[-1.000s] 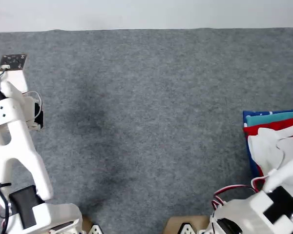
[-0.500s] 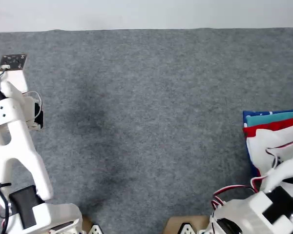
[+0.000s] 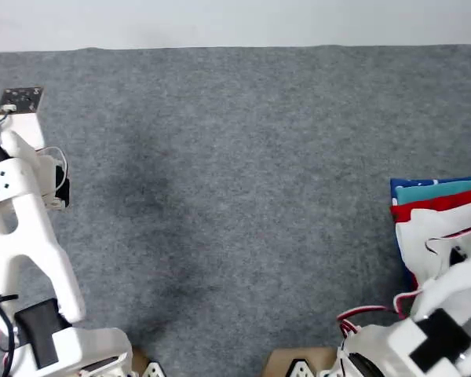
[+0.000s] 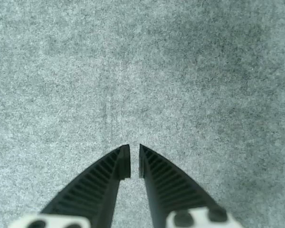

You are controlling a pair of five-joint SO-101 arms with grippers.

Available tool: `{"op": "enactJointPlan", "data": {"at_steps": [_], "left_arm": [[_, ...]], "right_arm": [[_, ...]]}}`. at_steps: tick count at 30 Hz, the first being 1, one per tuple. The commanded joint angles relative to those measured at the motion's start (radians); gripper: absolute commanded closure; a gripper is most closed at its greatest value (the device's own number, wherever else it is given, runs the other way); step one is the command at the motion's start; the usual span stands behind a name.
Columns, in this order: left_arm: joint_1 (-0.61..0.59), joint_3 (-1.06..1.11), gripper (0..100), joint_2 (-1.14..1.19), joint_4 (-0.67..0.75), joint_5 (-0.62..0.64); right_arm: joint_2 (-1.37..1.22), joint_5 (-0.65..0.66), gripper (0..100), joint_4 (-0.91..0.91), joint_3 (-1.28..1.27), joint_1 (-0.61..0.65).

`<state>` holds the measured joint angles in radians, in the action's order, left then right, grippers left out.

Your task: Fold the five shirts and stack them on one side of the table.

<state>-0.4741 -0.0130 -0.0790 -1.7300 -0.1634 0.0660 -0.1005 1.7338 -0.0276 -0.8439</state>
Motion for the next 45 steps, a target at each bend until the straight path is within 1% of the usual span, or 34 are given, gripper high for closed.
{"op": "enactJointPlan", "data": {"at_steps": [1,7,13,19,24,28,33,37,40,45], "left_arm": [[0.003,-0.005,96,-0.049,-0.025,0.008],[0.003,-0.005,96,-0.049,-0.025,0.008],[0.003,-0.005,96,-0.049,-0.025,0.008],[0.003,-0.005,96,-0.049,-0.025,0.008],[0.003,-0.005,96,-0.049,-0.025,0.008],[0.003,-0.005,96,-0.049,-0.025,0.008],[0.003,-0.005,96,-0.049,-0.025,0.008],[0.003,-0.005,96,-0.049,-0.025,0.034],[0.008,-0.005,96,-0.049,-0.025,0.041],[0.005,-0.005,96,-0.049,-0.025,0.041]], "right_arm": [[0.067,0.064,98.9,0.018,0.063,-0.03],[0.007,0.115,98.9,0.019,0.058,-0.113],[-0.213,0.114,98.9,0.015,0.058,-0.166],[-0.406,0.112,98.9,-0.058,0.071,-0.177],[-0.366,0.115,98.9,0.044,0.193,-0.176],[-0.289,0.115,98.9,0.053,0.278,-0.186],[-0.202,0.117,98.9,0.053,0.324,-0.232],[-0.196,0.153,98.9,0.008,0.318,-0.283],[-0.223,0.18,98.9,-0.07,0.281,-0.308],[-0.351,0.176,98.9,-0.159,0.256,-0.305]]}}
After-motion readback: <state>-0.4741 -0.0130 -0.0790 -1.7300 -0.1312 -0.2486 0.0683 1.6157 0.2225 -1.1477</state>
